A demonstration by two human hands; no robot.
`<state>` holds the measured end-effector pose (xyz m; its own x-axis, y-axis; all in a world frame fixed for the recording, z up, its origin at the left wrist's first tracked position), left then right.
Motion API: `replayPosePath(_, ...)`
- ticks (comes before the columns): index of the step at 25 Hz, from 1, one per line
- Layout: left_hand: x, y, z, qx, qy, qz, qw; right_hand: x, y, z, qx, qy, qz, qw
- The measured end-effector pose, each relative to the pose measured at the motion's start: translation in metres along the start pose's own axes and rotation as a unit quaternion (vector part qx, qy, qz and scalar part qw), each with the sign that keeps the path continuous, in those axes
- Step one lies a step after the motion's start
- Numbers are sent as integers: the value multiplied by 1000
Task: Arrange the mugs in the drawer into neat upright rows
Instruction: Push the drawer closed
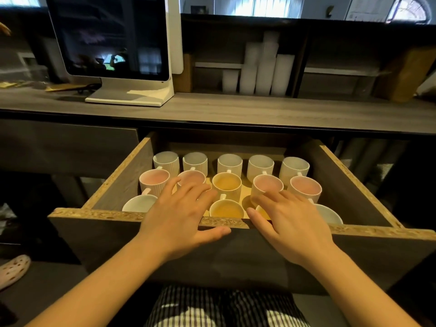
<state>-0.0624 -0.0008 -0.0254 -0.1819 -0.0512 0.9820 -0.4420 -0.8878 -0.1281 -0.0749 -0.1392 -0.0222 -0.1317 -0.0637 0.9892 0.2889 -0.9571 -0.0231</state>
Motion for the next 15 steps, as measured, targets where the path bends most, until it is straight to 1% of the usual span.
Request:
replayPosePath(3,-4,-3,11,-1,7,19,1000,1,5,10,-1,10,-4,1000)
replayPosePath(8,-13,-15,45,12,-15,3,1000,1,16,42,-1,38,-5,999)
replayPosePath(13,-17,-26,82,-18,6,-12,1000,-3,31,78,-5,44,8,999)
replayPosePath(15,-17,-32,97,-23,13,-3,1000,-6,36,94,-7,31,6,999)
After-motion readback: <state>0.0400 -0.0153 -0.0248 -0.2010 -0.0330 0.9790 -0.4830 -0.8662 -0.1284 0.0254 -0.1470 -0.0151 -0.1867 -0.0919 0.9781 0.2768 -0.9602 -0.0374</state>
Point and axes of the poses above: each hand's wrist, its own z-axis towards the middle knuckle, its own x-axis out of the back of the hand, y = z × x, the point moved 10 cm from there along z, towards the middle knuckle, and after that the axes turned 8 degrees about -y, right-handed, at the moved point
